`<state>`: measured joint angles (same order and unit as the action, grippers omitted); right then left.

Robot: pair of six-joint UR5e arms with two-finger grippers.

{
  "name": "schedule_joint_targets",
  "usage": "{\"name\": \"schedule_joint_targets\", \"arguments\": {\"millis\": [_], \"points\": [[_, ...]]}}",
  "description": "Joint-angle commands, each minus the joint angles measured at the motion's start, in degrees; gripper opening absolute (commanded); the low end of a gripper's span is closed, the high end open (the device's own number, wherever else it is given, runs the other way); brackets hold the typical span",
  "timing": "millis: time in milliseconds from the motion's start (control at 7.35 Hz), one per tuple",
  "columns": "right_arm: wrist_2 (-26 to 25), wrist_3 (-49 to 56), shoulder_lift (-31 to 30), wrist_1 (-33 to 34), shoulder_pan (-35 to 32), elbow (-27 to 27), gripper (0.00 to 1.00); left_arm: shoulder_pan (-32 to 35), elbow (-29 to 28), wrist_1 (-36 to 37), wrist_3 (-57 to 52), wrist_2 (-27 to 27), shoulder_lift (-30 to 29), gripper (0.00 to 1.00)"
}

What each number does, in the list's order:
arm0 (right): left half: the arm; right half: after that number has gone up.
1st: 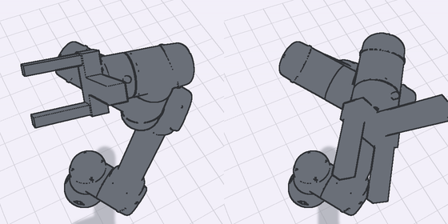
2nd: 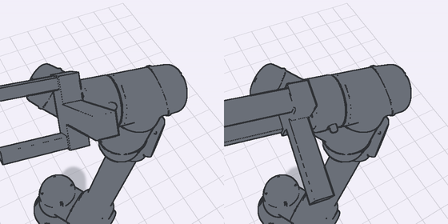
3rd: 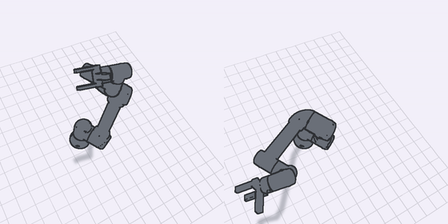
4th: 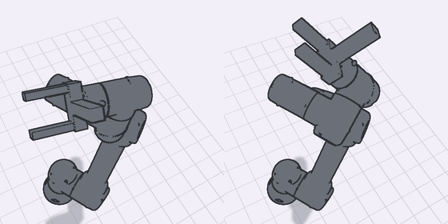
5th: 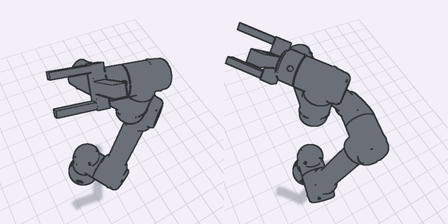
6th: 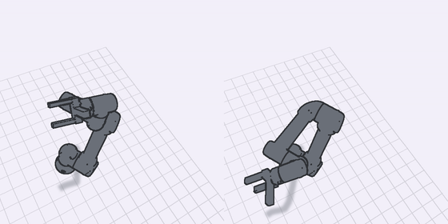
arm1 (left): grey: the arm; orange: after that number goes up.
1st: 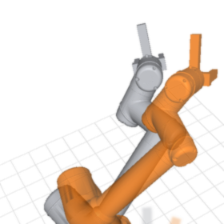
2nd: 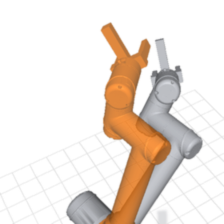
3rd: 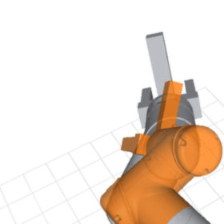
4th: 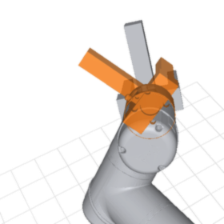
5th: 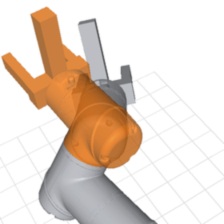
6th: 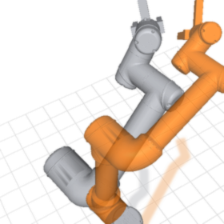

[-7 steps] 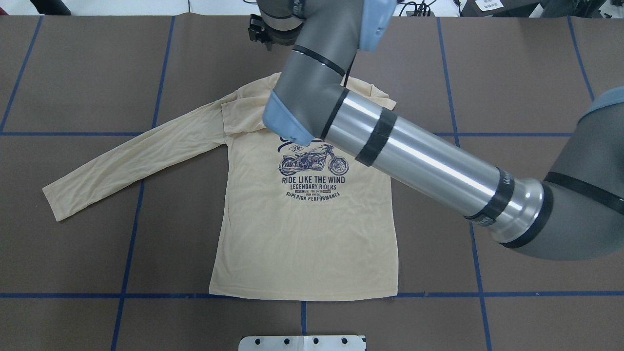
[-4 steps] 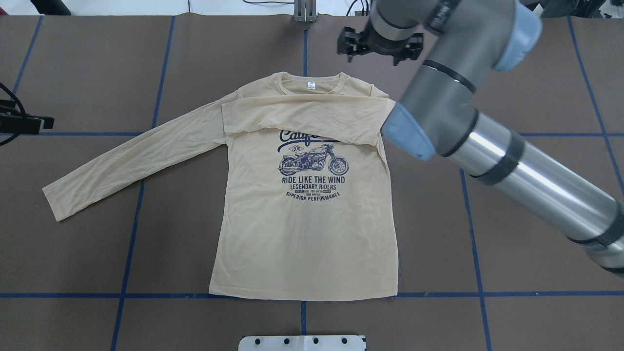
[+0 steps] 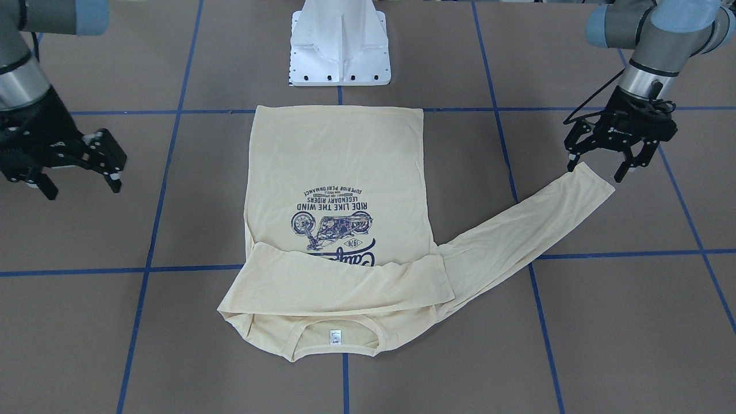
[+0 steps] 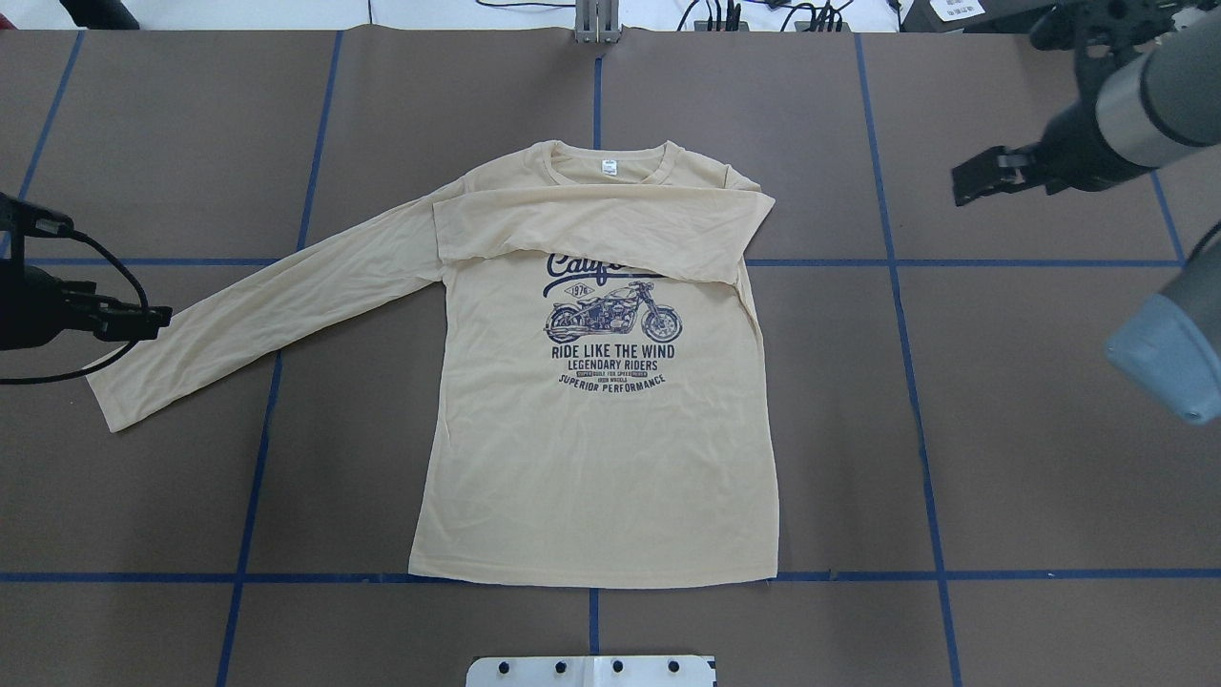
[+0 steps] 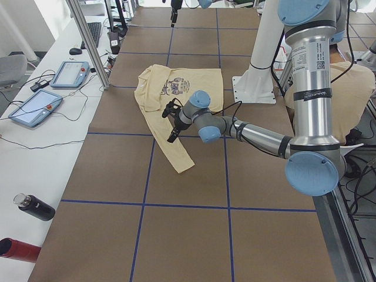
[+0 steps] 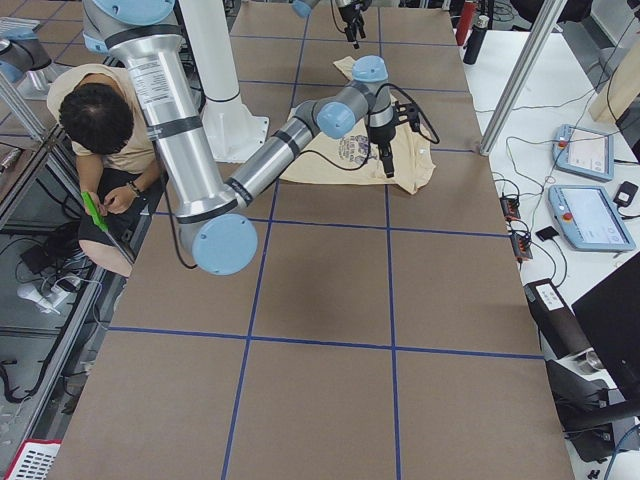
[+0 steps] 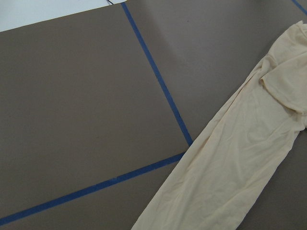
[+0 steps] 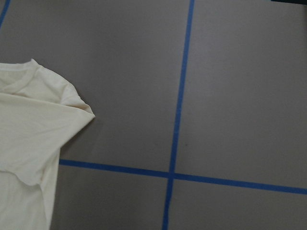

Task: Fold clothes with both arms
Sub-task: 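Release the sleeve and withdraw the right gripper while the left gripper grasps the other cuff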

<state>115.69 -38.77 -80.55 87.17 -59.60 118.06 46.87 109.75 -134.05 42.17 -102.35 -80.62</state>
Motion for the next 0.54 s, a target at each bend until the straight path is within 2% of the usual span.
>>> {"name": "schedule_joint_targets", "arguments": {"millis": [0, 136, 272, 408], "points": [[6.70, 6.33, -17.29, -15.88, -7.16, 1.13, 1.00, -3.26, -1.46, -6.44, 0.46, 2.58, 6.76, 1.00], [8.57, 7.47, -22.49, -20.85, -9.37, 0.77, 1.00, -4.75, -3.99, -9.01, 0.98, 4.16, 7.49, 1.00], [9.45, 8.01, -24.37, -23.51, -10.61, 0.42, 1.00, -6.60, -7.15, -10.42, 1.42, 7.13, 7.50, 1.00], [9.81, 8.01, -24.31, -23.62, -10.79, 0.15, 1.00, -7.92, -8.40, -12.61, 1.51, 7.69, 7.50, 0.90]]}}
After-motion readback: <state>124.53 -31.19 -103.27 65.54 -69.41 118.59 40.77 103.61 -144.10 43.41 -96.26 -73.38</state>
